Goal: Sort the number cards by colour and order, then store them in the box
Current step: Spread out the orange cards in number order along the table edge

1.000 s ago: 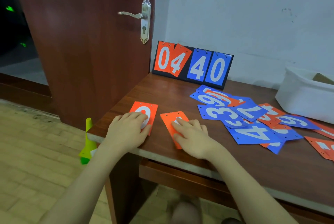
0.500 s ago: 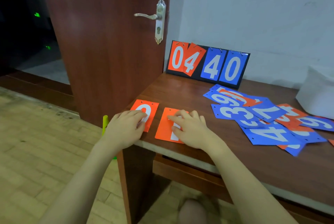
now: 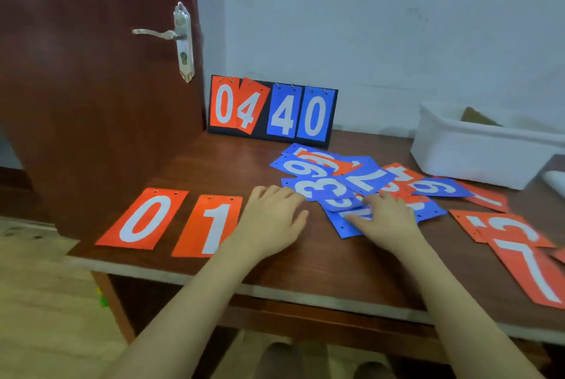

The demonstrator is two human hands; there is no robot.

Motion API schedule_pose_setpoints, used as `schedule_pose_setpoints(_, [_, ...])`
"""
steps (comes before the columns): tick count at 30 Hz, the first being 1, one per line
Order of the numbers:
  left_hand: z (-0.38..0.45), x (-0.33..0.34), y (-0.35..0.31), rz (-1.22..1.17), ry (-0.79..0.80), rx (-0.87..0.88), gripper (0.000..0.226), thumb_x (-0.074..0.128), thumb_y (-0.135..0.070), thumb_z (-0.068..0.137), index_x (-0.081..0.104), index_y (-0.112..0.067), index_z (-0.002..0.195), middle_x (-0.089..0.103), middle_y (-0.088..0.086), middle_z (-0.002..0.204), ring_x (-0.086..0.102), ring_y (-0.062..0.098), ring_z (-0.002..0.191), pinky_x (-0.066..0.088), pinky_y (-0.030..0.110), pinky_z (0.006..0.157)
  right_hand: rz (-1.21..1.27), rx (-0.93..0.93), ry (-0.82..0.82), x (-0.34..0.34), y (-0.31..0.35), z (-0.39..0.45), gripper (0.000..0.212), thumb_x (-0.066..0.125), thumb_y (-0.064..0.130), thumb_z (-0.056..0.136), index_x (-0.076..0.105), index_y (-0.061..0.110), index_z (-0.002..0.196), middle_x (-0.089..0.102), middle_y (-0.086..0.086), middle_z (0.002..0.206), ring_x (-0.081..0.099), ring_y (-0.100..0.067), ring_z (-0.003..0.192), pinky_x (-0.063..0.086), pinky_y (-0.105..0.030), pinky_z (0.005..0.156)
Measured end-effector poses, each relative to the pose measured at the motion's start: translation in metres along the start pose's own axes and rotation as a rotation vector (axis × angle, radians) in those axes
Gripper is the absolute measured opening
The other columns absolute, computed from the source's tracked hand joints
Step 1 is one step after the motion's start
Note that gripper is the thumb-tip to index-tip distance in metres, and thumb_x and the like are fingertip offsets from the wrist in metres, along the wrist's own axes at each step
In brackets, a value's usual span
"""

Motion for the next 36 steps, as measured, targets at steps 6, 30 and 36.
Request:
schedule_pose_setpoints(6, [0.059,0.067,-0.034,-0.038,0.316,-0.098,0.054,0.037,-0.049,0.092,0.032,-0.023,0.138,0.035,0.003,0.145,0.031,0.027,0.132,0.023,0.045,0.105,0.068,0.07,0.016,0.01,-0.047,0.003,0.071,0.06,0.072,0.067,0.052,0.027,0.121,0.04,-0.003,0.132,0.031,-0.029,0.126,0.024,-0.043,0.102])
schedule_pose_setpoints(30, [0.061,0.09,-0.04,-0.126,0.346,-0.055,0.057,0.025,-0.058,0.092,0.034,-0.029,0.14,0.028,-0.007,0.151,0.022,0.012,0.139,0.014,0.04,0.113,0.079,-0.171,0.279,0.005,-0.05,0.002,0.042,0.059,0.06,0.077,0.046,0.031,0.105,0.046,0.005,0.115,0.038,-0.019,0.114,0.023,-0.039,0.097])
schedule_pose_setpoints(36, [0.067,0.087,-0.032,-0.162,0.353,-0.114,0.052,0.021,-0.055,0.094,0.036,-0.03,0.137,0.025,-0.007,0.152,0.012,0.014,0.142,0.0,0.044,0.114,0.598,-0.138,0.03,-0.025,-0.057,-0.005,0.024,0.07,0.023,0.081,0.046,0.025,0.085,0.054,0.003,0.091,0.051,-0.014,0.088,0.043,-0.024,0.078])
Point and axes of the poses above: each hand's wrist, its own z-axis towards the middle knuckle, its own x-axis out of the palm, y = z × x, the point moved 10 cm from there along z, towards the middle knuckle
